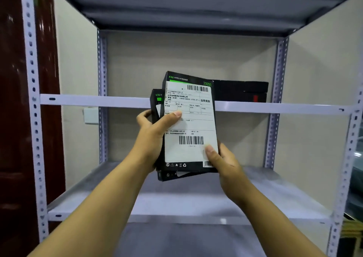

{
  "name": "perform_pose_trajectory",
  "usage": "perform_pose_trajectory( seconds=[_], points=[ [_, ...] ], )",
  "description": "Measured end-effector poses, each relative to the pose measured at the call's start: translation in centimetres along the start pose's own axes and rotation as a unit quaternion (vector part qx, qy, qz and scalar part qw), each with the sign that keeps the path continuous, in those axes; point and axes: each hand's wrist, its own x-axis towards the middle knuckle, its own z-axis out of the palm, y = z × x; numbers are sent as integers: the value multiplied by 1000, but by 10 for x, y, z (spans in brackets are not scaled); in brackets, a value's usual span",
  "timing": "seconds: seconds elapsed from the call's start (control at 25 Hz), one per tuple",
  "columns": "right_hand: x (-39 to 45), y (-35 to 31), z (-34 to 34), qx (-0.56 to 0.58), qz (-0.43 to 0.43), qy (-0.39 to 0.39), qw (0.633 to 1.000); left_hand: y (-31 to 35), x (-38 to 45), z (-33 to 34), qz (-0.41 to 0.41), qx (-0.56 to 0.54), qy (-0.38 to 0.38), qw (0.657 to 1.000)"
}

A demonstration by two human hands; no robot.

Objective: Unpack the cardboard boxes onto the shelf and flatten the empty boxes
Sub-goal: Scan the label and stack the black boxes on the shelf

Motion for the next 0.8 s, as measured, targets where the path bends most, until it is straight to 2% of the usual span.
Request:
perform_pose_trajectory(
  seconds=[0.16, 0.28, 0.4, 0.6, 0.8],
  points=[
    [18, -19, -4, 41, -12, 23, 999, 19, 23, 11, -18, 4, -24, 1000],
    [33, -35, -5, 66, -5, 72, 995, 32, 39, 19, -40, 37, -76, 996],
    [49, -53, -6, 82, 29, 123, 989, 45, 46, 28, -45, 37, -88, 994],
    [78, -82, -12, 47, 164, 171, 970, 53, 60, 30, 34, 76, -132, 988],
    [107, -98, -10, 0, 211, 147, 966, 49, 74, 18, 70, 97, -154, 981]
  ],
)
